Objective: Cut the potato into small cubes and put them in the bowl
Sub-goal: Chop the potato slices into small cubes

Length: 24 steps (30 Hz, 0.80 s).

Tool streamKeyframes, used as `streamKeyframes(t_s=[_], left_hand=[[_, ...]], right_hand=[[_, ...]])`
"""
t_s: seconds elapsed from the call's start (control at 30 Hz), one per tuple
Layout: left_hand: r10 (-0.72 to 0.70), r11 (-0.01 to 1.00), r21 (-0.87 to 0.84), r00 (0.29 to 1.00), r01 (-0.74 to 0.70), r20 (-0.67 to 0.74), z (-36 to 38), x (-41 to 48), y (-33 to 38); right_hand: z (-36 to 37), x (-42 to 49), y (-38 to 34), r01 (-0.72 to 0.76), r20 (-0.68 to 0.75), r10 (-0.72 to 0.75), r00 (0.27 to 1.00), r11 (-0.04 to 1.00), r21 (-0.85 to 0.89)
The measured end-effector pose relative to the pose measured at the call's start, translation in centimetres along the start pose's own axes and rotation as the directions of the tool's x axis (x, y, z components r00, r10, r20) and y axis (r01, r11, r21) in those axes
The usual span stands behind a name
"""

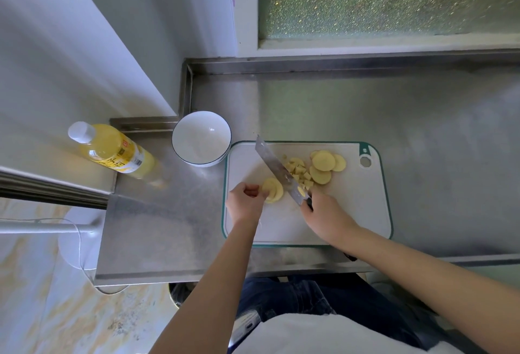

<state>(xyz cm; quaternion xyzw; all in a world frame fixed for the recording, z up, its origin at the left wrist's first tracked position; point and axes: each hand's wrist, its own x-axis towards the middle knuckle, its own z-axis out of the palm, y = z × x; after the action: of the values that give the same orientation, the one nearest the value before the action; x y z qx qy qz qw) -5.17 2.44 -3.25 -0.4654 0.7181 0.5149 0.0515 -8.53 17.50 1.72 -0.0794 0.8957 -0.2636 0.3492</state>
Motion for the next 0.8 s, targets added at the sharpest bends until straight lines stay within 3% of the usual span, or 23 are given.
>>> streamKeyframes(t_s=[0.8], left_hand=[[0.072,0.996,-0.048,0.997,-0.071,0.017,0.2,0.2,-0.9]], right_hand=[[1.7,0.0,0.1,0.026,0.003,-0.026,1.000,0.995,-0.094]])
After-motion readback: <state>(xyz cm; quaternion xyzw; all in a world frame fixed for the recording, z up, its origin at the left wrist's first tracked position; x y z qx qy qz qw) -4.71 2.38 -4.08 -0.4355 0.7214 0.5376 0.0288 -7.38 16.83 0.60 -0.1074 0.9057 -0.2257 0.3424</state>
